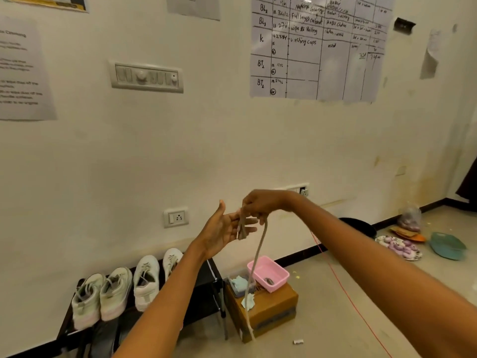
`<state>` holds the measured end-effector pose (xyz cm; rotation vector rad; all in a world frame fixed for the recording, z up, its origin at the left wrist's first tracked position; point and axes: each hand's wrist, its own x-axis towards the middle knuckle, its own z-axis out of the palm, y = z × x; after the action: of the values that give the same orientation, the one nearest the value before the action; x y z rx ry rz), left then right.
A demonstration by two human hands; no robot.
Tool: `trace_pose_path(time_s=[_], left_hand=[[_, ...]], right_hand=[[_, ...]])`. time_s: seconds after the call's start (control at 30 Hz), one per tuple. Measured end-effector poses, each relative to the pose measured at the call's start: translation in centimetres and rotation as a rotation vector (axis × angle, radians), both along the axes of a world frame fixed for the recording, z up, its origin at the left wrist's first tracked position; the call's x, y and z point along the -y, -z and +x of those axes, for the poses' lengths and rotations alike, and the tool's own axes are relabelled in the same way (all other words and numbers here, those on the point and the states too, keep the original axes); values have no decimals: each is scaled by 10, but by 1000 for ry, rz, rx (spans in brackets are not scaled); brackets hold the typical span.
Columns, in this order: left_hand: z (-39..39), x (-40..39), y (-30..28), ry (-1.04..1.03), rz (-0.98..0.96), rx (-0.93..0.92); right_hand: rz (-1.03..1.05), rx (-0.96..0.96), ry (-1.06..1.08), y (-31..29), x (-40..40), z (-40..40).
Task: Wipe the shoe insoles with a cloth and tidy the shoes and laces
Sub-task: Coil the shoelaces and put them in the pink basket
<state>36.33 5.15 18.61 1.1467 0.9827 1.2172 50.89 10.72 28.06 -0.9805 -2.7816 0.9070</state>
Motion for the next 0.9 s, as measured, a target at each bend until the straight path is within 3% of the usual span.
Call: trace_pose_path(time_s=[0.13,0.23,0.33,0.47,0.63,0.77,0.9], left_hand=[[5,6,-3,101,17,62],[4,5,-7,131,66,226],[2,0,-8,72,84,347],[2,-7,2,-91,56,360],[0,-8,16,-200,50,146],[3,-1,20,-40,40,-130],[8,2,13,65,44,-102]], right_hand=[[33,-168,130,3,-10,7],[22,-265,195,26,-12,13],[-66,-143,181,57,-8,13],[-185,-17,152,78,2,6],[-83,155,-13,63,10,3],[63,6,-40,31,7,-2],[117,-164,95,19,-3,-3]])
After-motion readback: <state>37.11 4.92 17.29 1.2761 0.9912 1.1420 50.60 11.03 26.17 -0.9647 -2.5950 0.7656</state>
